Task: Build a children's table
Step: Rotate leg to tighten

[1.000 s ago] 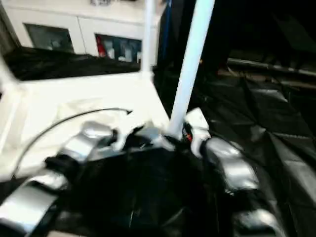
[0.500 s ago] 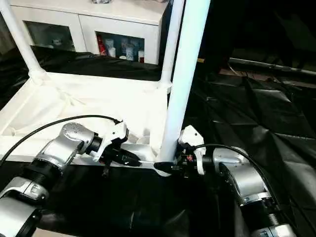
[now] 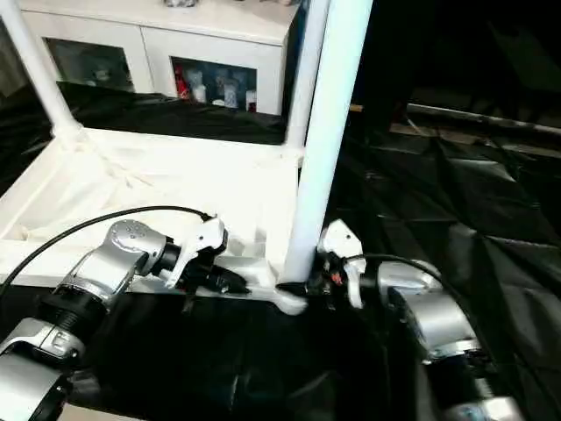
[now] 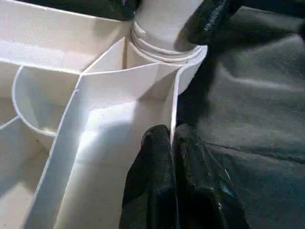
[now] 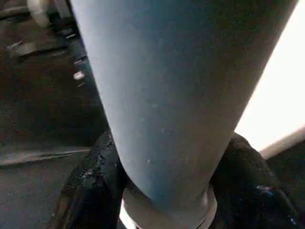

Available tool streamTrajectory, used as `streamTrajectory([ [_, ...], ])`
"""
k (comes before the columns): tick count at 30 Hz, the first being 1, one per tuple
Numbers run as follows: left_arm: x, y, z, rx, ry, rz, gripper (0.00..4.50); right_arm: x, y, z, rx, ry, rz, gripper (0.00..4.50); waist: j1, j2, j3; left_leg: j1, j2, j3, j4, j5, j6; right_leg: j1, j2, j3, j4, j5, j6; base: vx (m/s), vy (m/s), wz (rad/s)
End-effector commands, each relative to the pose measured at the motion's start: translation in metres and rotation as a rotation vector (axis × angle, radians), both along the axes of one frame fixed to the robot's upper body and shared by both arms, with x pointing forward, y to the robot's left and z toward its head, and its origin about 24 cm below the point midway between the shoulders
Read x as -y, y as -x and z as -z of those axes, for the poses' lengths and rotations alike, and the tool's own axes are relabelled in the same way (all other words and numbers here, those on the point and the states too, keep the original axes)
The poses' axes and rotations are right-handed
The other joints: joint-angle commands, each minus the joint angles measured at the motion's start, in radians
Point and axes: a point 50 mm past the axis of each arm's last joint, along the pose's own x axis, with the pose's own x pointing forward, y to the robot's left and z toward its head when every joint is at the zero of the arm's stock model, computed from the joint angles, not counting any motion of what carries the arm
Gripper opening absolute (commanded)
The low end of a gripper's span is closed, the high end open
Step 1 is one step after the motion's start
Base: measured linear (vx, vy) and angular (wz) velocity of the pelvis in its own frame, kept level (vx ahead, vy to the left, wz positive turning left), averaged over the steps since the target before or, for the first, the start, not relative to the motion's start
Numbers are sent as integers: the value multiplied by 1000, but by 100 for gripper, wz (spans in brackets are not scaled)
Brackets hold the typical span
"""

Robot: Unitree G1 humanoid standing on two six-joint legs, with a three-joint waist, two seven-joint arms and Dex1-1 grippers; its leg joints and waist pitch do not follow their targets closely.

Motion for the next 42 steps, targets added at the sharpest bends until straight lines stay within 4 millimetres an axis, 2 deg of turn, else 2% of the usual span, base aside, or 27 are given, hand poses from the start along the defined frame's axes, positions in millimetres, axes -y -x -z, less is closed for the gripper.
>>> streamTrajectory([
  [1,16,-12,-7,52,80,-143,0,-14,-1,24,-99,9,100,210,-2,-12,-40,0,23,-3,-69,-220,18,33,-62,33,-84,-251,-188,0,0,0],
  [3,20,-17,-4,68,59,-208,0,-16,-8,30,-118,23,207,209,-9,-14,-40,-1,20,-4,-69,-230,6,32,-62,32,-89,-302,-172,0,0,0],
  [5,21,-18,-4,72,54,-223,0,-17,-9,32,-121,25,227,208,-8,-14,-40,0,20,-4,-69,-227,4,32,-64,33,-94,-321,-159,0,0,0],
  [7,31,-26,0,101,22,-341,0,-28,-16,39,-153,44,341,207,-9,-14,-41,2,20,-2,-67,-224,8,28,-61,36,-93,-304,-157,0,0,0],
  [9,39,-28,1,113,12,-396,0,-35,-19,42,-147,69,401,207,-8,-14,-42,2,21,-4,-69,-220,-3,29,-61,34,-92,-299,-154,0,0,0],
  [11,55,-28,4,139,-10,-415,0,-49,-25,47,-138,113,520,206,-10,-14,-41,2,20,-4,-70,-223,-6,26,-59,35,-92,-283,-157,0,0,0],
  [12,60,-27,4,144,-16,-412,0,-52,-27,49,-139,123,551,205,-14,-12,-41,3,19,-4,-72,-240,-15,23,-59,35,-94,-304,-150,0,0,0],
  [14,66,-26,4,145,-10,-412,0,-58,-27,50,-129,144,550,204,-11,-13,-43,7,20,-6,-73,-265,-20,23,-60,35,-99,-329,-137,0,0,0],
  [15,71,-25,3,147,-4,-394,0,-61,-28,50,-106,179,550,204,-10,-18,-43,5,21,-7,-75,-268,-15,23,-60,35,-97,-315,-134,0,0,0],
  [17,76,-24,3,149,1,-384,0,-66,-29,50,-101,182,559,204,-11,-18,-43,3,19,-7,-76,-284,-12,23,-60,35,-99,-330,-124,0,0,0],
  [22,70,-24,5,146,-8,-380,0,-65,-35,42,-89,115,559,204,-11,-18,-42,5,20,-9,-78,-316,-8,19,-61,36,-106,-370,-108,0,0,0],
  [23,69,-25,5,145,-10,-379,0,-65,-36,41,-86,101,557,258,-11,-18,-43,4,20,-9,-78,-313,-8,19,-61,36,-105,-366,-108,0,0,0],
  [25,62,-25,5,135,-7,-354,0,-63,-35,36,-81,56,488,272,-11,-17,-42,4,21,-9,-79,-325,-3,18,-62,36,-107,-377,-105,0,0,0],
  [29,54,-23,5,123,1,-301,0,-57,-31,31,-60,57,367,314,-7,-21,-46,-1,21,-6,-75,-263,13,27,-59,36,-98,-275,-125,0,0,0],
  [32,45,-19,4,96,10,-229,0,-46,-23,27,17,105,216,314,-3,-21,-47,-2,21,-2,-71,-218,29,31,-60,36,-93,-208,-144,0,0,0],
  [37,29,-9,3,42,26,-71,0,-28,-9,12,43,53,19,314,-5,-19,-48,-6,24,-4,-71,-195,50,38,-58,34,-83,-144,-172,0,0,0],
  [42,17,1,-3,-18,69,47,0,-13,6,6,20,61,-125,314,-6,-16,-50,0,26,0,-64,-162,73,40,-55,33,-70,-19,-231,0,0,0],
])
